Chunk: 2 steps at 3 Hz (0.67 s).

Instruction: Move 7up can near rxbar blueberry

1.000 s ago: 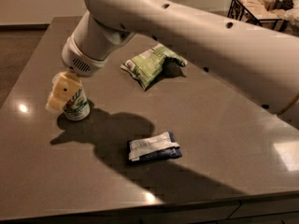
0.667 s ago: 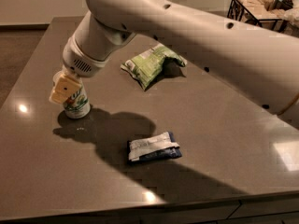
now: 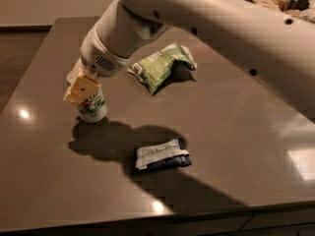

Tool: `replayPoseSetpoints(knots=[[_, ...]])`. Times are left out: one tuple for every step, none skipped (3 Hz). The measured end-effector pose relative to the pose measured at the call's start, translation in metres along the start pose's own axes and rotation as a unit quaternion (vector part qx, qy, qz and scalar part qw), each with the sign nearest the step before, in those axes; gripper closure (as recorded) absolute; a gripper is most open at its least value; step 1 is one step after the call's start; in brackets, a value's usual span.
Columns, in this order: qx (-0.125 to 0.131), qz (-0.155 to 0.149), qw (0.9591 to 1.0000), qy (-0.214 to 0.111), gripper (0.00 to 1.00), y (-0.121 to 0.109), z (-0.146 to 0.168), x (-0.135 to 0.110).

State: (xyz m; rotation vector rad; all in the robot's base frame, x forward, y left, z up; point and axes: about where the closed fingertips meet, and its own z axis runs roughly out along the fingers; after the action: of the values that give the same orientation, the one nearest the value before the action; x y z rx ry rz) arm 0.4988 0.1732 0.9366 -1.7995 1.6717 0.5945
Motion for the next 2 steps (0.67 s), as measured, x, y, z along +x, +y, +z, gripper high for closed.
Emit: replayPoseSetpoints(knots=[[-0.003, -0.010, 0.9999, -0.011, 1.00, 0.015, -0.032, 0.011], [-0.004, -0.008, 0.9997, -0.025, 1.00, 0.026, -0.054, 0.031]])
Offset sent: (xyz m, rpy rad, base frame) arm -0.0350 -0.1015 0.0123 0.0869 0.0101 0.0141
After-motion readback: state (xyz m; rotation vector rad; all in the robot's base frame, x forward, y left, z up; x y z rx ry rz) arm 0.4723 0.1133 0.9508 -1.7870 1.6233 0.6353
